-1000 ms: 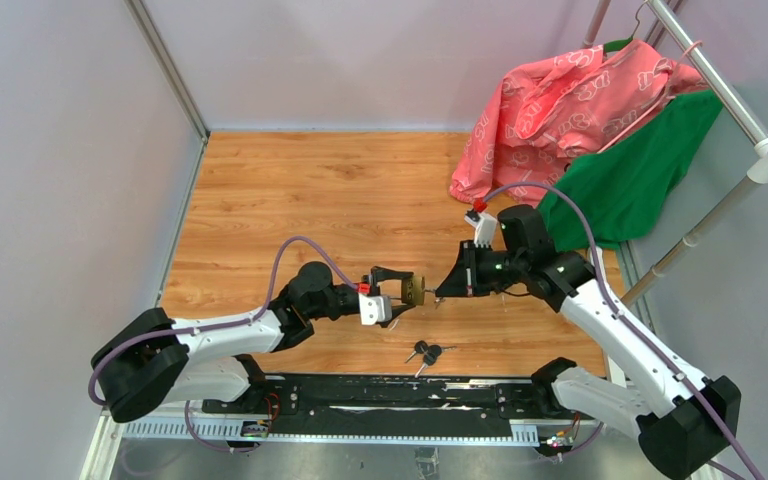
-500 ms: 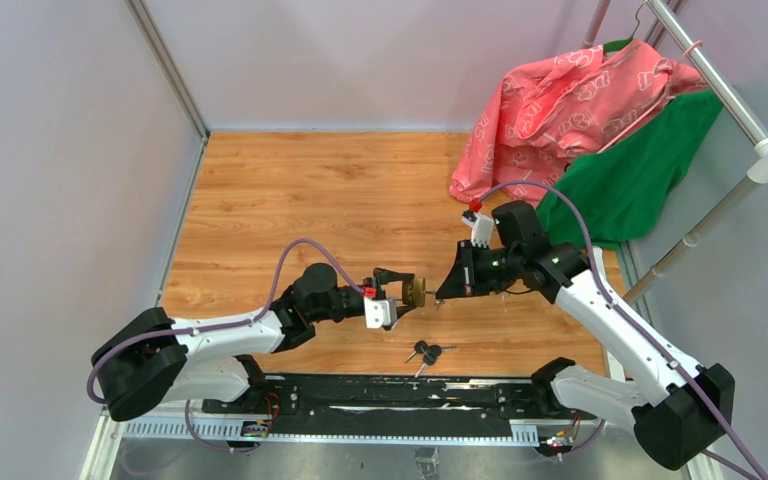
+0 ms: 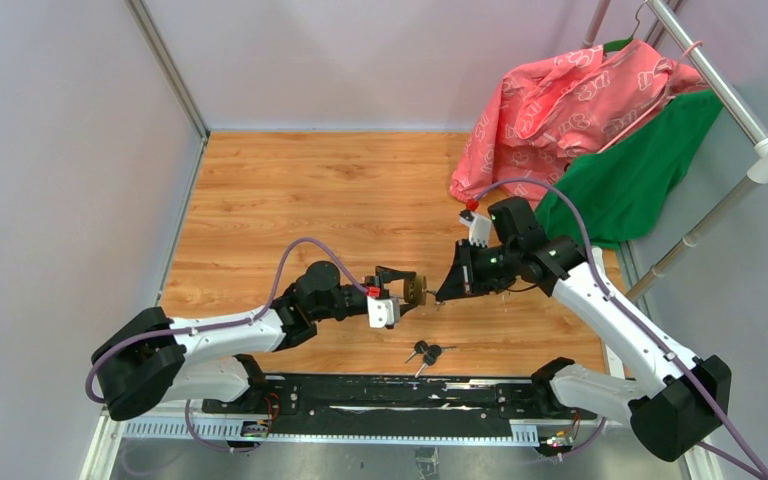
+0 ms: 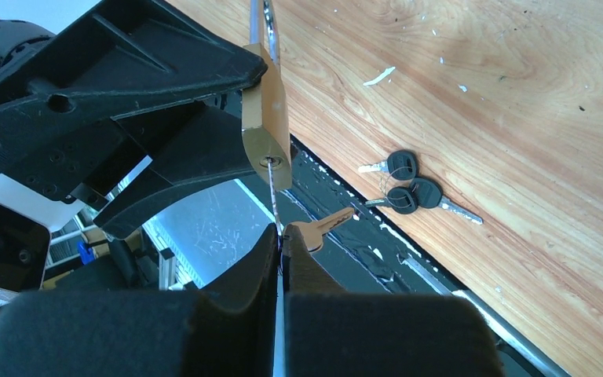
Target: Unlock with the key
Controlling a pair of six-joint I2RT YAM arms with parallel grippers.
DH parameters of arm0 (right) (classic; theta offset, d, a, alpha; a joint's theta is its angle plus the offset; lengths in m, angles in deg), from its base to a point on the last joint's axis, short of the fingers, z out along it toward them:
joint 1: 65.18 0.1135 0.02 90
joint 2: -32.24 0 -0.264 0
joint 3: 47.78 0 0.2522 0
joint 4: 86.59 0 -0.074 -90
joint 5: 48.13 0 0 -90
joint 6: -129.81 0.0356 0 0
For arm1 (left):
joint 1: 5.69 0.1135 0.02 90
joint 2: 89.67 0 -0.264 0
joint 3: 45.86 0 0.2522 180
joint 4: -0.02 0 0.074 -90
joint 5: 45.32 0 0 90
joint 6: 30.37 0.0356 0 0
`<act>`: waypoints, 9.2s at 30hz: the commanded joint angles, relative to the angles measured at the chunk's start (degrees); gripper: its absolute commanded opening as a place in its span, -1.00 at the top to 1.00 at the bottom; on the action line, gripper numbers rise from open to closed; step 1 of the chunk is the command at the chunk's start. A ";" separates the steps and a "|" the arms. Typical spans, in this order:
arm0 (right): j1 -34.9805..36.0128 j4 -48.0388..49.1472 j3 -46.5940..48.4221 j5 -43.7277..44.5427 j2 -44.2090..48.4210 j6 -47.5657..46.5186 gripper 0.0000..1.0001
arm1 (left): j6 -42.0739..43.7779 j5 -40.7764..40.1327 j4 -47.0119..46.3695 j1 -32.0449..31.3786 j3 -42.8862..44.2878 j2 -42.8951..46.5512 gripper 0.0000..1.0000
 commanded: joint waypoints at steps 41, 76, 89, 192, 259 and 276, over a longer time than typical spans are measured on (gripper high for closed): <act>11.78 -3.73 6.65 18.86 -4.30 -9.10 1.00 | -4.31 -1.67 1.98 -3.15 11.61 -2.44 1.00; 5.67 -12.45 11.73 10.06 -2.11 -19.52 1.00 | 10.38 0.75 10.31 -3.77 11.61 -3.06 1.00; 3.35 -22.92 14.66 5.92 3.08 -16.60 1.00 | 9.94 -1.90 -2.53 -1.86 5.46 -1.25 1.00; 3.44 15.07 -5.60 25.28 14.89 -17.15 1.00 | -4.43 -22.66 46.86 -1.79 20.86 -10.24 -1.00; 3.36 -3.51 8.44 -1.06 -0.15 -15.47 -0.37 | 18.22 -16.01 39.97 -12.12 15.66 11.77 1.00; 3.44 45.11 -27.48 8.01 37.44 -22.33 -0.17 | 3.65 -9.00 76.61 -12.12 41.98 -4.62 1.00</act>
